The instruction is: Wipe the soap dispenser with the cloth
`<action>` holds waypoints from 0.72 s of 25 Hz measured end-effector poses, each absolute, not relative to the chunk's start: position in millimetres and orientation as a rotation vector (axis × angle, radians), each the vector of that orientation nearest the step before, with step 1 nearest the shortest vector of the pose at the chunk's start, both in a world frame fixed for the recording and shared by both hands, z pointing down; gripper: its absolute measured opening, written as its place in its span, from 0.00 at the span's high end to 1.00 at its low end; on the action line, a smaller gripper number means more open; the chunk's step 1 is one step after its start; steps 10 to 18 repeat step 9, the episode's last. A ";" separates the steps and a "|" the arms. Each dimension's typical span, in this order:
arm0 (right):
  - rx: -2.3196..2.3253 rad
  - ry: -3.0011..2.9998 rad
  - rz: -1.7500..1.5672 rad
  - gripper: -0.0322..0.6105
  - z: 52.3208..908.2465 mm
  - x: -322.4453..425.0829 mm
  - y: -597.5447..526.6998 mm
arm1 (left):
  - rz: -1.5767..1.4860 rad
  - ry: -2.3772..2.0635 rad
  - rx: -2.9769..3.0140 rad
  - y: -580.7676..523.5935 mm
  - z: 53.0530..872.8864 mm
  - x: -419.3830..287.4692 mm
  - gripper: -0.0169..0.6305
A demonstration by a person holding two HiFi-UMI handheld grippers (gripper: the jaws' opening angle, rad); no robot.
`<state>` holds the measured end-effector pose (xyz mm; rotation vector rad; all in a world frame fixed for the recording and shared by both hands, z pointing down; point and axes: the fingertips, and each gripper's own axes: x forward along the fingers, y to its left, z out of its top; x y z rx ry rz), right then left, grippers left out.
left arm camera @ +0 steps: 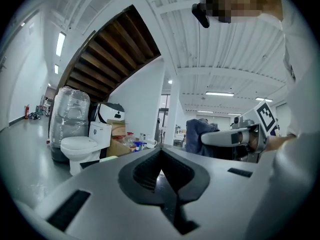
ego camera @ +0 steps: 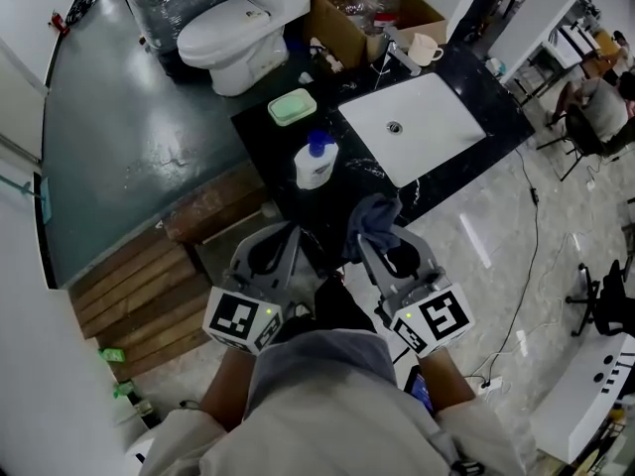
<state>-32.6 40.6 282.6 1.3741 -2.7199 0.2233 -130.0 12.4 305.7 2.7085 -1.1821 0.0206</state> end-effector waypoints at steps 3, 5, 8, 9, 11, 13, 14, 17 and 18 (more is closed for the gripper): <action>1.392 -2.706 0.199 0.85 279.4 -28.9 53.9 | 0.001 -1.178 2.707 22.3 303.6 -131.9 0.96; 1.395 -2.697 0.192 0.85 278.3 -27.3 61.6 | -0.010 -1.173 2.707 28.4 302.0 -133.0 0.96; 1.384 -2.696 0.190 0.85 274.7 -28.8 73.0 | -0.027 -1.160 2.718 37.7 299.3 -135.6 0.96; 1.380 -2.697 0.188 0.85 273.2 -29.8 76.7 | -0.032 -1.157 2.723 40.8 298.4 -136.6 0.96; 1.380 -2.697 0.188 0.85 273.2 -29.8 76.7 | -0.032 -1.157 2.723 40.8 298.4 -136.6 0.96; 1.380 -2.697 0.188 0.85 273.2 -29.8 76.7 | -0.032 -1.157 2.723 40.8 298.4 -136.6 0.96; 1.380 -2.697 0.188 0.85 273.2 -29.8 76.7 | -0.032 -1.157 2.723 40.8 298.4 -136.6 0.96; 1.380 -2.697 0.188 0.85 273.2 -29.8 76.7 | -0.032 -1.157 2.723 40.8 298.4 -136.6 0.96; 1.380 -2.697 0.188 0.85 273.2 -29.8 76.7 | -0.032 -1.157 2.723 40.8 298.4 -136.6 0.96</action>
